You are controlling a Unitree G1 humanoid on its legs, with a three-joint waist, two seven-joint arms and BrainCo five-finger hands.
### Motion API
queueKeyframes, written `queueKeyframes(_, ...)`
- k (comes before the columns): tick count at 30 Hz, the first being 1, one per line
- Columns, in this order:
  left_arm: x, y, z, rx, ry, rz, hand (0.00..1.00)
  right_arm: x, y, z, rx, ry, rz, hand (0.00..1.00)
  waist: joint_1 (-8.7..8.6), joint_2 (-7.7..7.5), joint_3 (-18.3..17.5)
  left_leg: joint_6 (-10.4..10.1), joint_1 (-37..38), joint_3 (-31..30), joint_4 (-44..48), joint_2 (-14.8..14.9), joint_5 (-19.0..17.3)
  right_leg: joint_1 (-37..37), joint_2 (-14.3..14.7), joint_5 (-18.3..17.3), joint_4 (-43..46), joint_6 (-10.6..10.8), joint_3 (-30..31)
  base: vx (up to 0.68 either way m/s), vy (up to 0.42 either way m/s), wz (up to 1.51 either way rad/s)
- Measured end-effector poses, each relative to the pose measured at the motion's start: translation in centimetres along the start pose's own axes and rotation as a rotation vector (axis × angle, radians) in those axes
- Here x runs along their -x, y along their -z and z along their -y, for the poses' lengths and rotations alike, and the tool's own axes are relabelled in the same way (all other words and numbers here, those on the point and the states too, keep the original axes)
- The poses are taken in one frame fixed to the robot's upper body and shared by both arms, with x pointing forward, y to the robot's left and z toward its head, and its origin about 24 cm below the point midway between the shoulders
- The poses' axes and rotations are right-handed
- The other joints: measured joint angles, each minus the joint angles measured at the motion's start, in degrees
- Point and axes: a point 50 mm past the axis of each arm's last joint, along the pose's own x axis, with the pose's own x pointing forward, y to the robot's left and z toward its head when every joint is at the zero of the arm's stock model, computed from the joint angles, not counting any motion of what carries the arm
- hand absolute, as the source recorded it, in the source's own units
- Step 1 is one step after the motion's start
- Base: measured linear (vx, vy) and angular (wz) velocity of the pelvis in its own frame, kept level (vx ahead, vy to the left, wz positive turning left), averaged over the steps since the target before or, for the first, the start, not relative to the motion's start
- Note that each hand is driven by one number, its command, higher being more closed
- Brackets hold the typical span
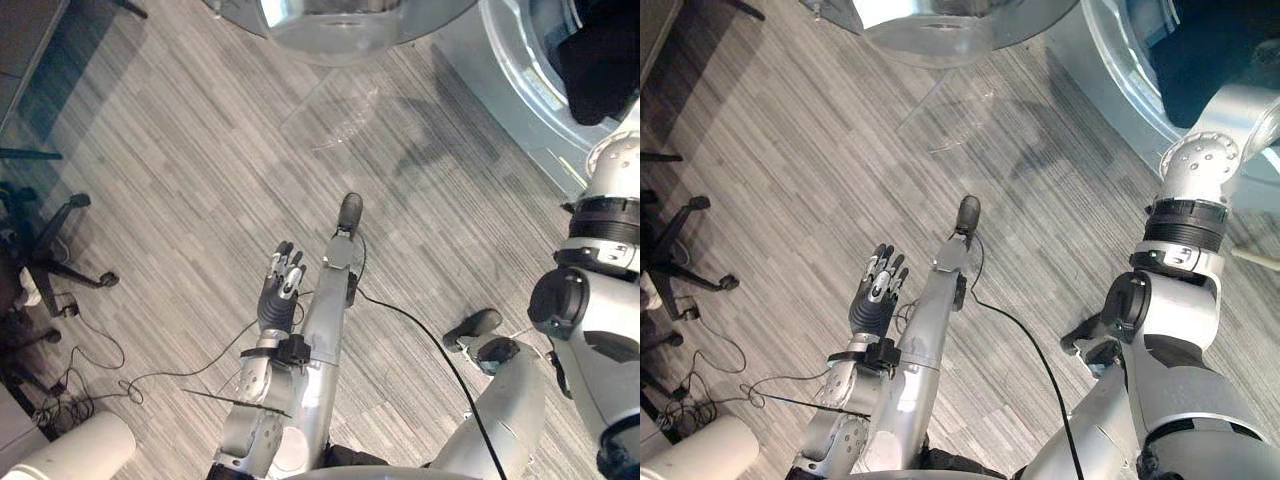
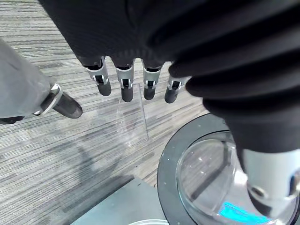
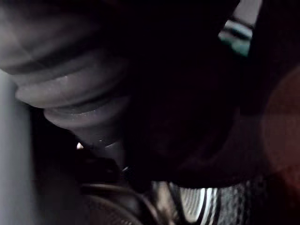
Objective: Pick up the laundry basket with both hands and put the clothes into the washing machine.
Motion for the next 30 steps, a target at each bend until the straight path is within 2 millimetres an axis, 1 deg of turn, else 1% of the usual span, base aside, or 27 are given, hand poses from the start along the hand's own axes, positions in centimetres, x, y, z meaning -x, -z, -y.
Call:
queueKeyframes(2, 0.0, -0.1, 0.0, -0.003, 0.003, 0.001, 0.00, -0.3, 1.5, 1.6, 0.060, 0.043, -0.069, 0.00, -0.92, -0.06, 0.0, 0.1, -0.2, 0.9, -0.3, 0.1, 0.1, -0.7, -0.2, 0.3, 0.0, 0.3, 0.6, -0.01, 0.046, -0.03)
queueKeyframes(5, 0.2, -0.6, 0.2, 0.001, 0.008, 0.023, 0.00, -0.3, 2.5, 3.2, 0.104, 0.062, -0.120, 0.00, -0.90, -0.30, -0.1, 0.2, -0.2, 1.6, -0.3, -0.1, 0.5, -1.0, -0.2, 0.8, -0.2, 0.0, 0.8, 0.03, 0.049, 0.01)
queueKeyframes(6, 0.2, -0.8, 0.2, -0.005, 0.009, 0.033, 0.00, -0.1, 3.2, 4.3, 0.167, 0.057, -0.148, 0.00, -0.93, -0.70, -0.3, 0.3, -0.2, 1.6, -0.4, -0.2, 0.6, -0.8, -0.2, 0.9, -0.4, -0.1, 0.8, 0.04, 0.039, 0.04)
queueKeyframes(7, 0.2, -0.8, 0.2, -0.006, 0.009, 0.034, 0.00, 0.0, 3.6, 4.9, 0.199, 0.058, -0.161, 0.00, -0.97, -0.88, -0.4, 0.4, -0.1, 1.6, -0.5, -0.2, 0.6, -0.7, -0.2, 0.9, -0.5, -0.1, 0.8, 0.07, 0.061, 0.05)
queueKeyframes(8, 0.2, -0.8, 0.2, -0.006, 0.008, 0.035, 0.00, 0.5, 4.3, 6.2, 0.267, 0.044, -0.189, 0.00, -1.19, -1.14, -0.5, 0.5, 0.0, 1.6, -0.6, -0.1, 0.7, -0.2, -0.2, 0.9, -0.8, -0.1, 0.6, 0.05, 0.042, 0.02)
queueKeyframes(9, 0.2, -0.8, 0.2, -0.007, 0.007, 0.036, 0.00, 0.8, 4.8, 6.9, 0.299, 0.040, -0.208, 0.00, -1.41, -1.25, -0.6, 0.5, 0.1, 1.5, -0.6, -0.1, 0.7, 0.1, -0.2, 0.9, -1.0, 0.0, 0.5, 0.08, 0.068, 0.01)
queueKeyframes(10, 0.1, -1.0, -0.1, -0.009, -0.002, 0.045, 0.00, 2.2, 6.5, 9.0, 0.405, 0.022, -0.278, 0.00, -2.36, -2.18, -1.0, 0.5, 0.4, 1.7, -0.7, -0.1, 0.7, 0.3, -0.2, 1.0, -1.5, 0.1, 0.5, 0.05, 0.046, -0.03)
queueKeyframes(11, 0.1, -1.1, -0.2, -0.010, -0.006, 0.049, 0.00, 3.0, 7.4, 10.0, 0.456, 0.011, -0.314, 0.00, -2.74, -2.55, -1.2, 0.6, 0.5, 1.8, -0.7, 0.0, 0.6, 0.3, -0.1, 1.0, -1.7, 0.1, 0.6, 0.07, 0.068, -0.08)
queueKeyframes(12, 0.1, -1.2, -0.4, -0.014, -0.016, 0.055, 0.00, 4.7, 8.9, 12.1, 0.573, -0.010, -0.386, 0.00, -3.59, -3.00, -1.4, 0.8, 0.8, 1.9, -0.7, 0.2, 0.4, 0.8, 0.3, 1.1, -2.2, 0.2, 0.5, 0.06, 0.048, -0.11)
queueKeyframes(13, 0.0, -1.2, -0.7, -0.018, -0.028, 0.053, 0.00, 6.7, 10.2, 14.5, 0.665, -0.018, -0.459, 0.00, -3.83, -3.08, -1.5, 0.7, 1.3, 2.1, -0.7, 0.5, 0.2, 1.4, 0.7, 1.3, -2.8, 0.2, 0.5, 0.07, 0.058, -0.15)
queueKeyframes(14, 0.0, -1.1, -0.9, -0.022, -0.034, 0.051, 0.00, 7.8, 10.8, 15.7, 0.703, -0.022, -0.496, 0.00, -3.89, -3.10, -1.5, 0.7, 1.6, 2.3, -0.7, 0.9, 0.0, 1.7, 0.9, 1.5, -3.2, 0.1, 0.6, 0.05, 0.038, -0.23)
queueKeyframes(15, 0.1, -1.0, -1.1, -0.031, -0.045, 0.046, 0.00, 10.0, 11.7, 18.1, 0.760, -0.012, -0.573, 0.00, -3.90, -3.11, -1.5, 0.7, 2.2, 2.8, -0.7, 1.4, -0.5, 2.0, 1.6, 1.8, -3.9, 0.1, 0.7, 0.04, 0.033, -0.27)
queueKeyframes(16, 0.0, -1.0, -1.4, -0.040, -0.056, 0.049, 0.00, 11.8, 12.4, 19.9, 0.790, 0.001, -0.638, 0.00, -3.96, -3.25, -1.6, 0.5, 2.5, 3.1, -0.5, 1.8, -1.0, 2.1, 1.9, 2.0, -4.2, 0.0, 0.8, 0.04, 0.032, -0.28)
queueKeyframes(17, 0.0, -1.2, -1.6, -0.050, -0.072, 0.061, 0.00, 14.2, 12.9, 22.0, 0.815, 0.031, -0.712, 0.00, -4.16, -3.53, -1.7, 0.4, 2.8, 3.3, -0.5, 2.1, -1.3, 2.2, 2.2, 2.0, -4.3, -0.1, 1.1, 0.02, 0.021, -0.19)
queueKeyframes(18, 0.0, -1.3, -1.8, -0.055, -0.081, 0.067, 0.00, 15.4, 13.2, 22.9, 0.827, 0.043, -0.750, 0.00, -4.24, -3.62, -1.8, 0.4, 2.8, 3.3, -0.5, 2.3, -1.4, 2.2, 2.4, 2.0, -4.4, -0.1, 1.1, 0.02, 0.014, -0.17)
queueKeyframes(19, 0.0, -1.5, -2.1, -0.058, -0.104, 0.074, 0.00, 17.3, 13.5, 24.3, 0.841, 0.066, -0.817, 0.00, -4.32, -3.76, -1.8, 0.3, 2.9, 3.3, -0.6, 2.7, -1.5, 2.2, 2.7, 2.0, -4.6, -0.1, 1.1, 0.02, 0.011, -0.13)
queueKeyframes(20, 0.0, -1.5, -2.3, -0.057, -0.122, 0.076, 0.00, 18.4, 13.7, 25.0, 0.838, 0.086, -0.849, 0.00, -4.50, -3.77, -1.8, 0.2, 3.1, 3.3, -0.7, 2.8, -1.6, 2.2, 3.0, 2.0, -4.6, -0.1, 1.2, 0.02, 0.011, -0.11)
queueKeyframes(21, 0.0, -1.4, -2.4, -0.057, -0.129, 0.072, 0.00, 18.6, 13.7, 25.1, 0.839, 0.088, -0.854, 0.00, -4.55, -3.77, -1.8, 0.2, 3.2, 3.4, -0.7, 2.8, -1.6, 2.1, 3.0, 2.0, -4.5, -0.1, 1.3, 0.01, 0.015, -0.05)
queueKeyframes(23, 0.1, -0.9, -2.8, -0.060, -0.150, 0.050, 0.00, 18.2, 13.6, 24.9, 0.851, 0.073, -0.839, 0.00, -4.48, -3.89, -1.8, 0.2, 3.8, 3.8, -0.9, 2.8, -1.6, 2.2, 3.0, 2.0, -4.6, -0.1, 1.9, 0.01, 0.018, -0.04)
queueKeyframes(24, 0.1, -0.7, -2.9, -0.062, -0.163, 0.042, 0.00, 17.9, 13.7, 24.4, 0.850, 0.058, -0.827, 0.00, -4.44, -4.20, -1.9, 0.3, 4.2, 4.1, -1.2, 2.9, -1.5, 2.1, 3.0, 2.0, -4.6, -0.1, 2.2, 0.01, 0.026, -0.04)
queueKeyframes(28, 0.1, -0.4, -3.1, -0.065, -0.172, 0.031, 0.00, 15.6, 13.3, 22.9, 0.816, 0.056, -0.749, 0.00, -4.28, -5.31, -2.4, 0.3, 4.4, 4.2, -1.7, 2.8, -1.5, 2.1, 3.0, 2.0, -4.8, 0.0, 2.2, 0.03, 0.035, 0.00)
queueKeyframes(29, 0.1, -0.4, -3.1, -0.065, -0.173, 0.030, 0.00, 14.9, 13.1, 22.4, 0.792, 0.065, -0.718, 0.00, -4.06, -5.40, -2.4, 0.1, 4.4, 4.3, -1.7, 2.8, -1.4, 2.2, 3.0, 2.2, -5.0, 0.1, 2.2, 0.03, 0.031, 0.01)
queueKeyframes(30, 0.1, -0.4, -3.1, -0.065, -0.173, 0.030, 0.00, 14.5, 13.0, 22.3, 0.781, 0.078, -0.704, 0.00, -3.93, -5.41, -2.4, 0.1, 4.4, 4.3, -1.7, 2.7, -1.4, 2.2, 2.9, 2.2, -5.1, 0.0, 2.2, 0.04, 0.042, 0.04)
